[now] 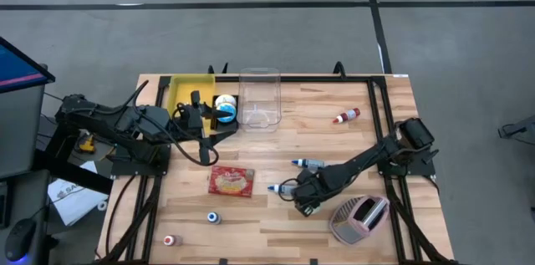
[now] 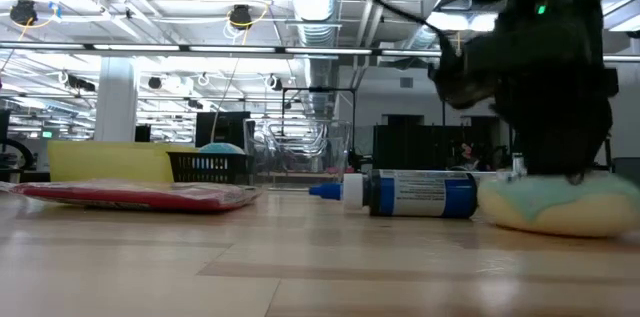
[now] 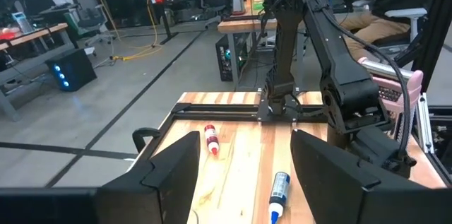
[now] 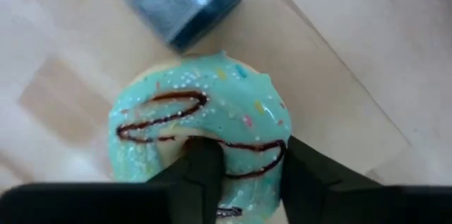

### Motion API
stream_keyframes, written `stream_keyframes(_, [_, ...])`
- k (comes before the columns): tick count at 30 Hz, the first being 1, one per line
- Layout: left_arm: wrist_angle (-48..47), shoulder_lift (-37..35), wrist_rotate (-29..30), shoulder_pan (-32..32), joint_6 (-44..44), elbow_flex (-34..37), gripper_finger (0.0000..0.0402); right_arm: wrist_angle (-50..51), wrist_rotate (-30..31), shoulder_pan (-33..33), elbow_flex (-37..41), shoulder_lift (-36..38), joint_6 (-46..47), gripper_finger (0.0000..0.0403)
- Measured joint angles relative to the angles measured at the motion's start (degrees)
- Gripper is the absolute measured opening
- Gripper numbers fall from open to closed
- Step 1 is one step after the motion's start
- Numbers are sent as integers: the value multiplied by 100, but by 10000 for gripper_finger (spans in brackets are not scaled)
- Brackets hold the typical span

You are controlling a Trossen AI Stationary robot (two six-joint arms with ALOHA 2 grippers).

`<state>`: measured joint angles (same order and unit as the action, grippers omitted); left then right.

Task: Pick & Place Food Item
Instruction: Put the green doughnut into the black bin

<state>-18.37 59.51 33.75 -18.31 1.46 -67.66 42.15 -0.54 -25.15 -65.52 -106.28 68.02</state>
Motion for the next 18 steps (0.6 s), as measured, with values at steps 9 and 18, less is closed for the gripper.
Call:
stream_keyframes(9, [-366, 0, 75, 0, -263, 2, 216, -151, 820, -113, -2, 1473, 436, 78])
stream_keyframes(18, [-500, 622, 55, 39, -2053, 4, 232, -359, 2371, 198, -11, 2898, 95, 78])
